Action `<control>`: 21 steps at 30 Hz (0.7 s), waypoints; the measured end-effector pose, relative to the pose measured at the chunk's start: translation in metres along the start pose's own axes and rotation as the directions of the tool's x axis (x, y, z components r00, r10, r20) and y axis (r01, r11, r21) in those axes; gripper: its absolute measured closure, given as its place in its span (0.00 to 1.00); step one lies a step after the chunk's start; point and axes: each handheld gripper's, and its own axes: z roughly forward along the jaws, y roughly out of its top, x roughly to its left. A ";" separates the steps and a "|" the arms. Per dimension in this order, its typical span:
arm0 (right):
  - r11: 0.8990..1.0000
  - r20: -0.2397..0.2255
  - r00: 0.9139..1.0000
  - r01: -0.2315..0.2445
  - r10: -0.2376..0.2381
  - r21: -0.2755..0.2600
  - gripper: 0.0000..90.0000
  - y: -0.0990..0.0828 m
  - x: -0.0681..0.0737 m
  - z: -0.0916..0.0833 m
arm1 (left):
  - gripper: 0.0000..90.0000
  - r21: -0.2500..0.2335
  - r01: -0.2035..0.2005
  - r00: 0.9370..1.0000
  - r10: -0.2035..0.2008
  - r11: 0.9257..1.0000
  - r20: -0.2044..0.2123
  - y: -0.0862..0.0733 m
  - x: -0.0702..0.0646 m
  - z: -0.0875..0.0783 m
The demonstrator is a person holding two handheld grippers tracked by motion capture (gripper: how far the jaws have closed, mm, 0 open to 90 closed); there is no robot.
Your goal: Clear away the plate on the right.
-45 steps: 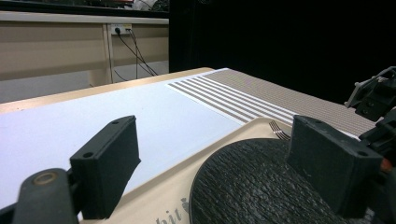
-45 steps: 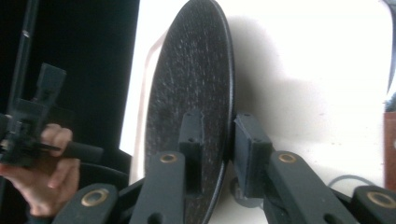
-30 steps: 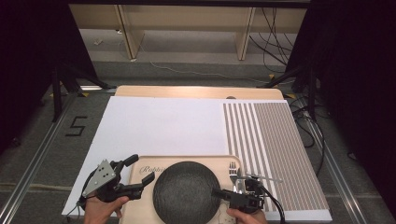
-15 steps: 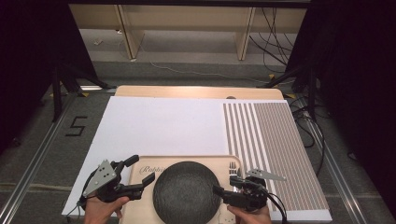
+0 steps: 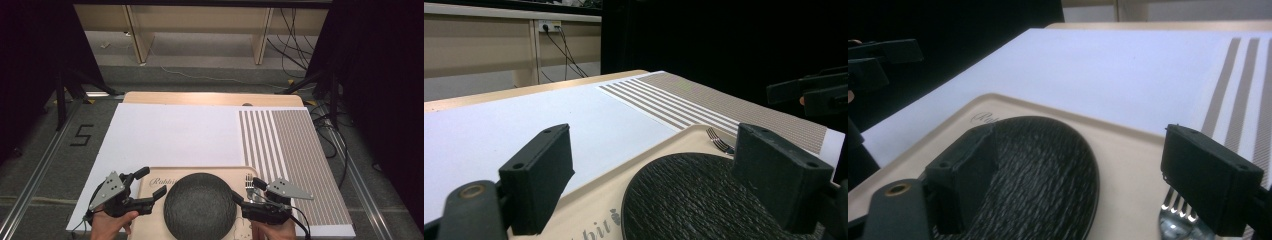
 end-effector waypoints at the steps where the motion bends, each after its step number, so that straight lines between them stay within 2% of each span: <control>1: 1.000 -0.007 1.000 0.007 -0.007 0.002 0.18 0.001 0.000 -0.002 | 0.18 0.000 0.000 1.000 0.000 1.000 0.001 0.000 0.000 0.000; 2: 0.999 0.008 0.999 0.038 -0.038 0.001 0.18 0.002 0.000 -0.002 | 0.18 0.000 -0.001 1.000 0.001 1.000 0.002 0.000 0.000 0.000; 4: 0.999 0.005 0.999 0.052 -0.052 -0.009 0.18 0.003 0.000 -0.002 | 0.18 0.000 -0.001 1.000 0.001 1.000 0.001 0.000 0.000 0.000; 5: 0.999 0.010 0.999 0.043 -0.043 -0.024 0.18 0.003 0.000 -0.001 | 0.18 0.000 -0.001 1.000 0.001 1.000 0.001 0.000 0.000 0.000; 6: 0.998 0.023 0.998 0.055 -0.055 -0.019 0.18 0.003 -0.001 -0.002 | 0.18 0.001 -0.001 1.000 0.001 1.000 0.001 0.000 0.000 0.000; 9: 0.997 0.024 0.998 0.060 -0.059 -0.043 0.18 0.005 -0.004 -0.004 | 0.18 0.002 0.000 1.000 0.000 1.000 0.002 0.000 -0.001 0.000; 10: 0.997 0.040 0.997 0.066 -0.065 -0.030 0.18 0.006 -0.005 -0.005 | 0.18 0.002 0.000 1.000 0.000 1.000 0.002 0.000 -0.001 0.000; 11: 0.996 0.041 0.996 0.076 -0.074 -0.047 0.18 0.006 -0.006 -0.004 | 0.18 0.002 0.001 1.000 -0.001 1.000 0.003 0.000 -0.001 0.000; 18: 0.994 0.049 0.994 0.101 -0.098 -0.052 0.17 0.008 -0.008 -0.006 | 0.18 0.004 -0.001 1.000 0.001 1.000 0.001 0.000 -0.001 -0.001; 19: 0.993 0.057 0.994 0.099 -0.095 -0.071 0.17 0.008 -0.008 -0.005 | 0.18 0.004 -0.001 1.000 0.001 1.000 0.002 0.000 -0.001 -0.001; 21: 0.992 0.054 0.994 0.100 -0.096 -0.072 0.17 0.009 -0.008 -0.006 | 0.18 0.004 -0.002 1.000 0.002 1.000 0.002 0.000 -0.001 -0.001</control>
